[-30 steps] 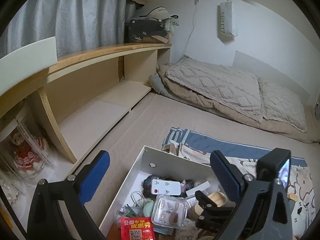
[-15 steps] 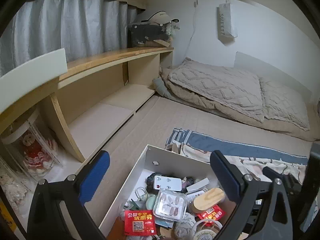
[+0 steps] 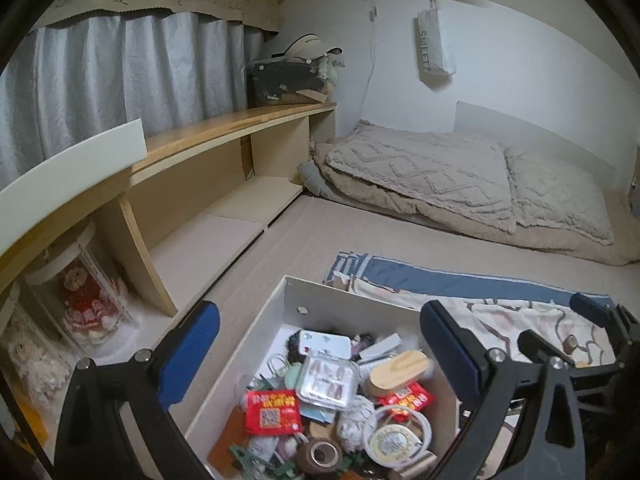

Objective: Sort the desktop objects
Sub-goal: 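Withdraw both tools from the box and move back over the blanket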

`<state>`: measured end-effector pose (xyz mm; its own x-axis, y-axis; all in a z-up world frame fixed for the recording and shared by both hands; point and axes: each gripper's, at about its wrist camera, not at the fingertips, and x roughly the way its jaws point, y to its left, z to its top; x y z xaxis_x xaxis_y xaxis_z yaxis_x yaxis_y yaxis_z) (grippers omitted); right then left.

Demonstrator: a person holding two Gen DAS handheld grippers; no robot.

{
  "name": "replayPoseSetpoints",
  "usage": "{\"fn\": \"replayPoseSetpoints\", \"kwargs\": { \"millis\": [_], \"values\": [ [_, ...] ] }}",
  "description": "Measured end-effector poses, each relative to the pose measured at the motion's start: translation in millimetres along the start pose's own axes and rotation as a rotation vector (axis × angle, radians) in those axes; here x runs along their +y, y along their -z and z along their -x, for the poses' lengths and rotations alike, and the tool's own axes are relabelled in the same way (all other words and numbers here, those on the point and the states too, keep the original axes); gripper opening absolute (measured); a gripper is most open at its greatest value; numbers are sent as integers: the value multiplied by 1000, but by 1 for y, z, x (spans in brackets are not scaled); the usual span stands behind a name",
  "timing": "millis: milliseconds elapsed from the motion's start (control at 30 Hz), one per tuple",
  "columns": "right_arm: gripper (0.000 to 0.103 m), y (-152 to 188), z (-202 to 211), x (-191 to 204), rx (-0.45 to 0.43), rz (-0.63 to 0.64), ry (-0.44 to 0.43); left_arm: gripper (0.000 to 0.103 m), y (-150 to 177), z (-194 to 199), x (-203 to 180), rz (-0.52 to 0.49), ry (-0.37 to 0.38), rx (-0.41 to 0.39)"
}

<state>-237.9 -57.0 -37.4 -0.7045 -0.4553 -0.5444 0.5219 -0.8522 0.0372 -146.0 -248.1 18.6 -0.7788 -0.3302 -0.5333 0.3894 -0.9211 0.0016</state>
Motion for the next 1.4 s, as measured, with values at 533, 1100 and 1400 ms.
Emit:
{"fn": "replayPoseSetpoints", "kwargs": {
  "millis": [533,1100,1400],
  "values": [
    [103,23,82,-30,-13,67,22,101,34,60,-49,-131,48,-52],
    [103,62,146,-64,-62,66,134,101,54,93,-70,-110,132,-31],
    [103,82,162,-71,-58,90,167,101,56,99,-84,-130,144,-59]
  ]
}}
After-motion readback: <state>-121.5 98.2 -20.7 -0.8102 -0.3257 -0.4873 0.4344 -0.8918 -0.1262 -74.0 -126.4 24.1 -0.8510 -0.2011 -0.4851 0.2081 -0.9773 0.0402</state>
